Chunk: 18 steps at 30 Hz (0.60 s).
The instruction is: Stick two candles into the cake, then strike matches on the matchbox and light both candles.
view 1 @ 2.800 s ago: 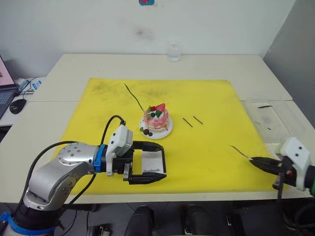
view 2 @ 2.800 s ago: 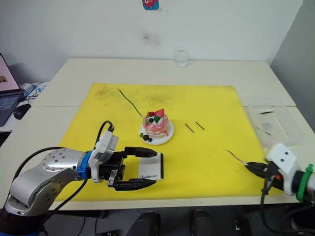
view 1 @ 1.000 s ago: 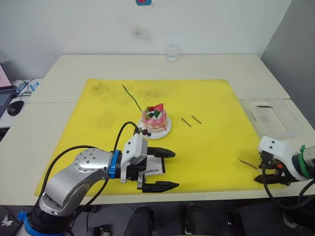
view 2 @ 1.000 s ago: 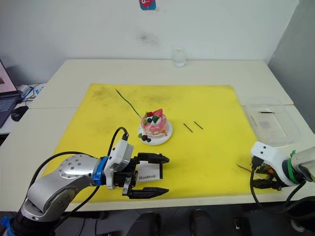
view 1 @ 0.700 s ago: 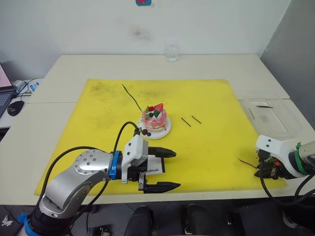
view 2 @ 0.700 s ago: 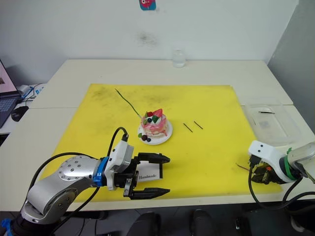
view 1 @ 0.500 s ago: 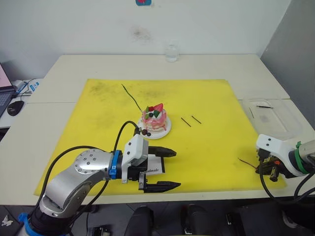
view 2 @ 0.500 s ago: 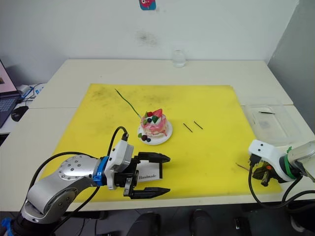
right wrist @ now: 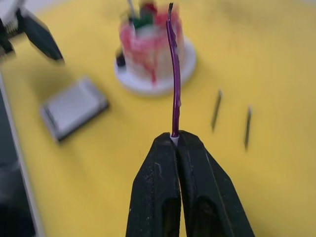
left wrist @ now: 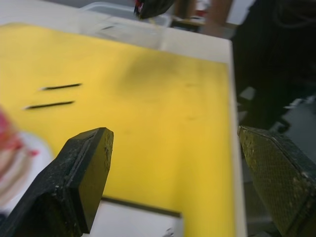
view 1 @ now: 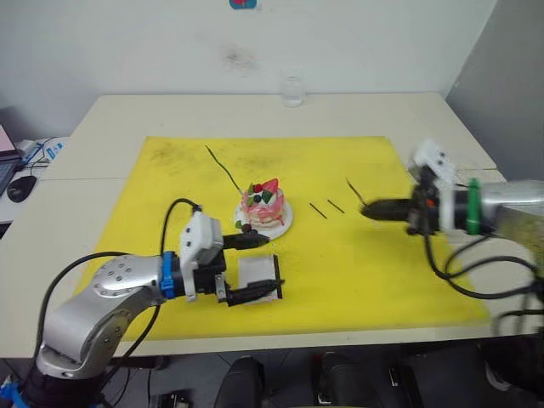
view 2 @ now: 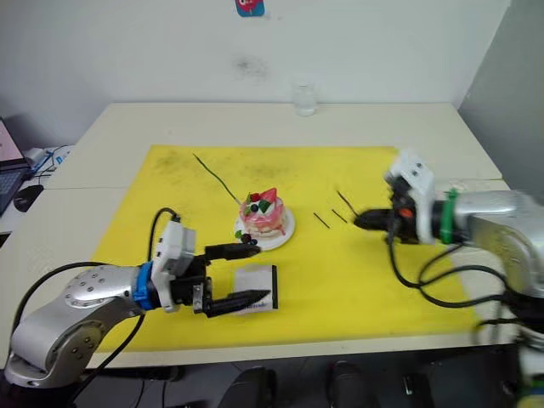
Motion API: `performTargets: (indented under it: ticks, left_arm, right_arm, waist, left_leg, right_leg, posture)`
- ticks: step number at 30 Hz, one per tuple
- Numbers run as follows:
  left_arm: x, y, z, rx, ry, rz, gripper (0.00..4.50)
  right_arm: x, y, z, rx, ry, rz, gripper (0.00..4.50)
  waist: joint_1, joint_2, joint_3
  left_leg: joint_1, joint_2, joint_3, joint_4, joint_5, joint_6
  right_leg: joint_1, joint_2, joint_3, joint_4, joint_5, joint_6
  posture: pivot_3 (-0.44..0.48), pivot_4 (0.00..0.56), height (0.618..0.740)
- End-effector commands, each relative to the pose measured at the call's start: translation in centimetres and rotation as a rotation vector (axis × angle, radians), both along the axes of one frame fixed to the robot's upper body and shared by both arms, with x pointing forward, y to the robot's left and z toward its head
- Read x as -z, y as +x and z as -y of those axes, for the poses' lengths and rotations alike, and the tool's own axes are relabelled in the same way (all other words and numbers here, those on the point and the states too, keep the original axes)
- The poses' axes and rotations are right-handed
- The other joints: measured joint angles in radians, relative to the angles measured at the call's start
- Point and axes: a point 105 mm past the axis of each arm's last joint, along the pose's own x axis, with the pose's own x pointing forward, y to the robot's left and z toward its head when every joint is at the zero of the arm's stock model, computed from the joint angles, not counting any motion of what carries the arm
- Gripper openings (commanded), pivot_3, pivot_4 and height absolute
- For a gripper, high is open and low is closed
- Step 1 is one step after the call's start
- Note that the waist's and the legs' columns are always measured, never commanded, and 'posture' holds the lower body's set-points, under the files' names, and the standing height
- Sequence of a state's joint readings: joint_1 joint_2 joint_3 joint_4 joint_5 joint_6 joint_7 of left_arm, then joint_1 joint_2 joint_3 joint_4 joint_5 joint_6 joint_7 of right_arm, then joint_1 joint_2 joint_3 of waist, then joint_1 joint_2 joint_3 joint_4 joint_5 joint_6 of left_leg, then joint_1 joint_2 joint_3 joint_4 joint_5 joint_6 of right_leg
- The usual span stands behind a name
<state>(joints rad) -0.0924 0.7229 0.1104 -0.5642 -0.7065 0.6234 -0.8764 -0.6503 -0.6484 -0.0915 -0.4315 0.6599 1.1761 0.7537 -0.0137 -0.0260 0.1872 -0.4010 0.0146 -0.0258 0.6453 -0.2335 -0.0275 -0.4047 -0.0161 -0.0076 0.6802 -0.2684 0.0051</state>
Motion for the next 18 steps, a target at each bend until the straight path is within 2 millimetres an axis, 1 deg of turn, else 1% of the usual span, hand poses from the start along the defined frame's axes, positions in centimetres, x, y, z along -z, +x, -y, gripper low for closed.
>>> performTargets:
  ticks: [1,3,6,7,9,12,14,18]
  left_arm:
    - [-1.6,1.7,-2.0,-0.165,-0.044,0.1,4.5]
    - [-1.8,2.3,-2.8,-0.209,-0.046,0.121,4.5]
    - [-2.0,2.8,-3.6,-0.258,-0.046,0.142,4.5]
    - [-2.1,3.0,-3.8,-0.271,-0.053,0.146,4.5]
    - [-2.3,3.3,-3.8,-0.281,-0.064,0.148,4.5]
    - [-2.3,3.3,-3.6,-0.265,-0.057,0.143,4.5]
    - [-2.3,3.3,-3.6,-0.263,-0.055,0.143,4.5]
    - [-2.9,3.7,-3.6,-0.268,-0.065,0.15,4.5]
  right_arm:
    - [-2.5,1.7,-3.3,0.067,0.196,0.262,0.03]
    - [-2.5,2.0,-5.2,0.049,0.295,0.331,0.03]
    - [-1.5,2.4,-7.6,0.038,0.377,0.385,0.03]
    - [-1.1,2.6,-8.2,0.04,0.394,0.399,0.03]
    - [-0.6,3.2,-8.8,0.065,0.453,0.409,0.03]
    - [1.0,4.0,-9.5,0.082,0.456,0.441,0.03]
    - [1.7,4.3,-9.9,0.089,0.455,0.454,0.03]
    - [2.4,4.9,-9.7,0.143,0.477,0.466,0.03]
  waist:
    - [0.0,0.0,0.0]
    - [0.001,0.0,0.0]
    - [0.006,0.0,0.0]
    - [0.006,0.0,0.0]
    - [0.006,0.0,0.0]
    - [0.005,0.0,0.0]
    - [0.005,0.0,0.0]
    - [0.005,0.0,0.0]
  left_leg:
    - [0.0,0.0,0.0,0.0,0.0,0.0]
    - [0.0,0.0,0.0,0.0,0.0,0.0]
    - [0.0,-0.002,0.0,0.0,0.0,0.0]
    - [0.0,-0.002,0.0,0.0,0.0,0.0]
    - [0.0,-0.002,0.001,0.0,0.0,0.0]
    - [0.001,-0.002,0.001,0.001,0.0,0.0]
    - [0.001,-0.002,0.001,0.001,0.0,0.0]
    - [0.001,-0.001,-0.001,0.0,0.0,0.0]
  right_leg:
    - [0.0,0.0,0.0,0.0,0.0,0.0]
    - [0.0,0.0,0.0,0.0,0.0,0.0]
    - [0.0,-0.002,0.001,0.0,0.0,0.0]
    - [0.0,-0.002,0.001,0.0,0.0,0.0]
    - [0.0,-0.003,0.001,0.0,0.001,0.0]
    - [0.0,-0.003,0.001,0.0,0.002,0.0]
    - [0.0,-0.002,0.001,0.0,0.002,0.0]
    - [0.0,-0.002,0.001,0.001,0.003,-0.003]
  posture:
    - [0.0,0.15,0.74]
    - [0.0,0.15,0.74]
    - [0.0,0.15,0.74]
    - [0.0,0.15,0.74]
    - [0.0,0.15,0.74]
    - [0.0,0.15,0.74]
    - [0.0,0.15,0.74]
    - [0.0,0.15,0.74]
